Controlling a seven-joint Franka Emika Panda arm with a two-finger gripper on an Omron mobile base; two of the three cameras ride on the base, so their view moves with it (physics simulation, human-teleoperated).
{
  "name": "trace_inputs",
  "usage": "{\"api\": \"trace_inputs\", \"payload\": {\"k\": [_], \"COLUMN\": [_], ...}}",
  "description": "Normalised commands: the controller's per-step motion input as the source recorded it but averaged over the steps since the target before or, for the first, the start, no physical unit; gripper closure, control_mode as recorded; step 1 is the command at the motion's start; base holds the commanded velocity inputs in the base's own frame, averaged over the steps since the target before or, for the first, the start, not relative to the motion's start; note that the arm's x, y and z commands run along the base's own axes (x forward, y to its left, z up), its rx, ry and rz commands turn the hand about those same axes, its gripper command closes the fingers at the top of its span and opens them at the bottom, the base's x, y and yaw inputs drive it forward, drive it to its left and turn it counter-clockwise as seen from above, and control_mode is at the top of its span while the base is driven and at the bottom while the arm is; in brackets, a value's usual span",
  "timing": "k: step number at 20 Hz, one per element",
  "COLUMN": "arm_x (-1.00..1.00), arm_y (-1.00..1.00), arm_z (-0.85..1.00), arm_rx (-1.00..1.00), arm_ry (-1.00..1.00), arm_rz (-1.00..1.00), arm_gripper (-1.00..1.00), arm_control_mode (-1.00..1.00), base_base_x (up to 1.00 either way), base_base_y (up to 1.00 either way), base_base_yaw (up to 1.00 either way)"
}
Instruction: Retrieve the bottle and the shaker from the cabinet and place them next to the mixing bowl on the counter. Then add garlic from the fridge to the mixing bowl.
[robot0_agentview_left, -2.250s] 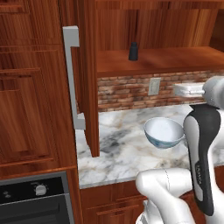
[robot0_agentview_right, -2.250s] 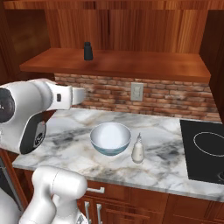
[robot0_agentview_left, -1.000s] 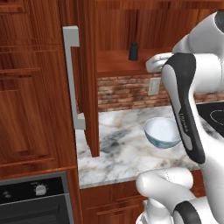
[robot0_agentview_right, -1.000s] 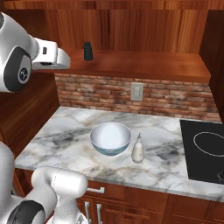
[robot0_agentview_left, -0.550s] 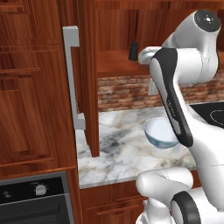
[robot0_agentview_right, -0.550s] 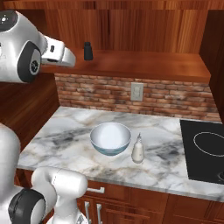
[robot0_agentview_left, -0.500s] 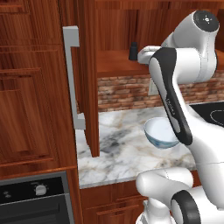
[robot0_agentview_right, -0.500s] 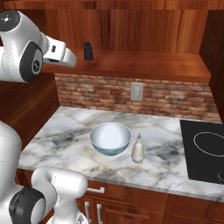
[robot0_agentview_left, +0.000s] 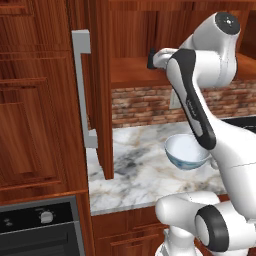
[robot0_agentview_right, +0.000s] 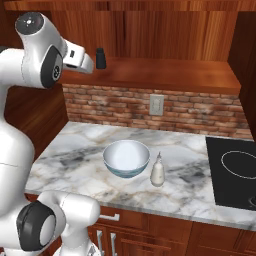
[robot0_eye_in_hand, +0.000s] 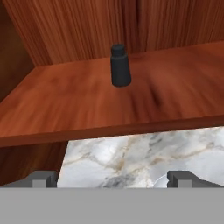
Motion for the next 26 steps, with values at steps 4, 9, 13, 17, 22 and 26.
{"api": "trace_inputs", "payload": {"k": [4,9,13,17,22,26], "arm_x": [0.16,0.15,0.28,0.44,0.52,0.46], "arm_y": [0.0,0.0,0.0,0.0,-0.01,-0.05], "arm_z": [-0.02,-0.26,-0.22,0.0,0.16,0.1], "arm_rx": [-0.06,-0.02,0.0,0.0,0.0,0.0], "arm_ry": [0.0,-0.02,-0.02,-0.01,0.0,0.0], "arm_rz": [0.04,0.0,0.0,0.0,0.0,0.0], "arm_gripper": [-1.0,-1.0,-1.0,-1.0,-1.0,-1.0], "arm_control_mode": [-1.0,-1.0,-1.0,-1.0,-1.0,-1.0], "base_base_x": [0.0,0.0,0.0,0.0,0.0,0.0], "base_base_y": [0.0,0.0,0.0,0.0,0.0,0.0], "base_base_yaw": [0.0,0.0,0.0,0.0,0.0,0.0]}}
